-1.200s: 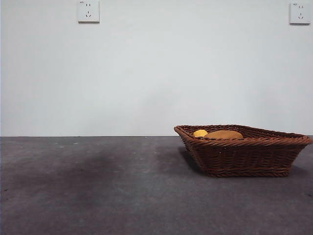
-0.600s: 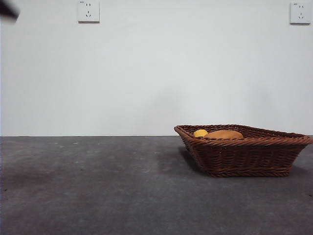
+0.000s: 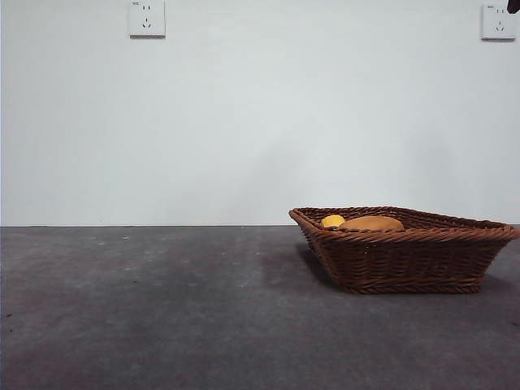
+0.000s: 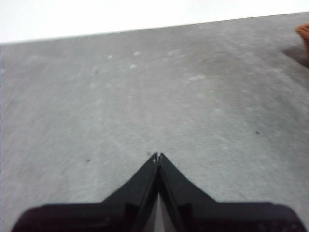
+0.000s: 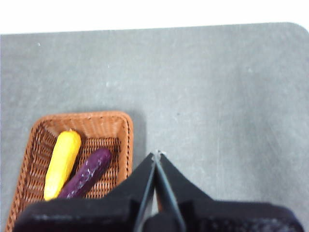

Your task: Help me put the vegetables on the table into the basket

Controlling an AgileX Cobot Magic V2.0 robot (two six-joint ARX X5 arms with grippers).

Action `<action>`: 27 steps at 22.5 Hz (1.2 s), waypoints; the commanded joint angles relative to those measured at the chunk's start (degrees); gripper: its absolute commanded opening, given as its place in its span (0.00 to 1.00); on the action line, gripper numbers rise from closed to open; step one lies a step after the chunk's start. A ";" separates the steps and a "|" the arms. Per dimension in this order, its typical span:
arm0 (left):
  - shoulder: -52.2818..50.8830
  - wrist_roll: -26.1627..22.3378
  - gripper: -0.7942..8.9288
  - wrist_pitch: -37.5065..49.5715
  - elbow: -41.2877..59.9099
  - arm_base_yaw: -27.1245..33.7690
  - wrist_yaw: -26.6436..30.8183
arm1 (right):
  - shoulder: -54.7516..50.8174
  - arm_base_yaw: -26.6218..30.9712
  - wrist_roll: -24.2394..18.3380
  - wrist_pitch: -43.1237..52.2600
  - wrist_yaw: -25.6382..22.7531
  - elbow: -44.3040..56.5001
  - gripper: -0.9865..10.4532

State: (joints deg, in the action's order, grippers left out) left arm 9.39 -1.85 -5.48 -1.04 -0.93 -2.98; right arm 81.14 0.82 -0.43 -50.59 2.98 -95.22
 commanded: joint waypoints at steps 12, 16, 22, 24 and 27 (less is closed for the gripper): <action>-9.22 6.27 0.08 -4.09 0.59 0.24 2.58 | 0.46 -0.09 0.37 0.94 -0.09 0.31 0.09; -9.18 6.27 0.08 -3.93 0.59 0.26 2.58 | 0.46 -0.09 0.37 0.96 -0.07 0.31 0.09; -9.09 6.27 0.08 -3.96 0.59 0.26 2.60 | 0.46 -0.09 0.37 0.96 -0.09 0.31 0.09; -8.87 6.27 0.08 -3.96 0.59 0.26 2.58 | 0.46 -0.09 0.37 0.96 -0.09 0.31 0.09; -8.59 6.27 0.08 -3.96 0.59 0.26 2.60 | 0.52 -0.07 0.37 1.18 -0.13 0.33 0.09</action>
State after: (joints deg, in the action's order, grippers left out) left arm 0.80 4.14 -9.45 -1.04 -0.86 -0.38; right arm 81.30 0.82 -0.43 -49.95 2.81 -95.20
